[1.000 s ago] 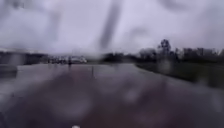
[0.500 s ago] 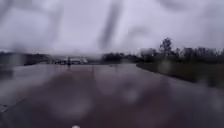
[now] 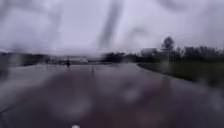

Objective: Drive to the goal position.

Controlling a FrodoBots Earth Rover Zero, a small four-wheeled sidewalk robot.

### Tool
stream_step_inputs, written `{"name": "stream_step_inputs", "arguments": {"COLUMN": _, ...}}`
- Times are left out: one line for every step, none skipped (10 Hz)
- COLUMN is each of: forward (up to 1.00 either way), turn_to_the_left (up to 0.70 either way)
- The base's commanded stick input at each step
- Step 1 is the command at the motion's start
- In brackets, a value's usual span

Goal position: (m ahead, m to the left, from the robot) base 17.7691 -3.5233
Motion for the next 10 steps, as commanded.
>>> {"name": "stream_step_inputs", "arguments": {"forward": 0.7, "turn_to_the_left": 0.0}}
{"name": "stream_step_inputs", "arguments": {"forward": 0.7, "turn_to_the_left": 0.0}}
{"name": "stream_step_inputs", "arguments": {"forward": 0.7, "turn_to_the_left": 0.0}}
{"name": "stream_step_inputs", "arguments": {"forward": 0.7, "turn_to_the_left": 0.0}}
{"name": "stream_step_inputs", "arguments": {"forward": 0.7, "turn_to_the_left": 0.0}}
{"name": "stream_step_inputs", "arguments": {"forward": 0.7, "turn_to_the_left": 0.0}}
{"name": "stream_step_inputs", "arguments": {"forward": 0.7, "turn_to_the_left": 0.0}}
{"name": "stream_step_inputs", "arguments": {"forward": 0.7, "turn_to_the_left": 0.0}}
{"name": "stream_step_inputs", "arguments": {"forward": 0.7, "turn_to_the_left": 0.0}}
{"name": "stream_step_inputs", "arguments": {"forward": 0.7, "turn_to_the_left": 0.0}}
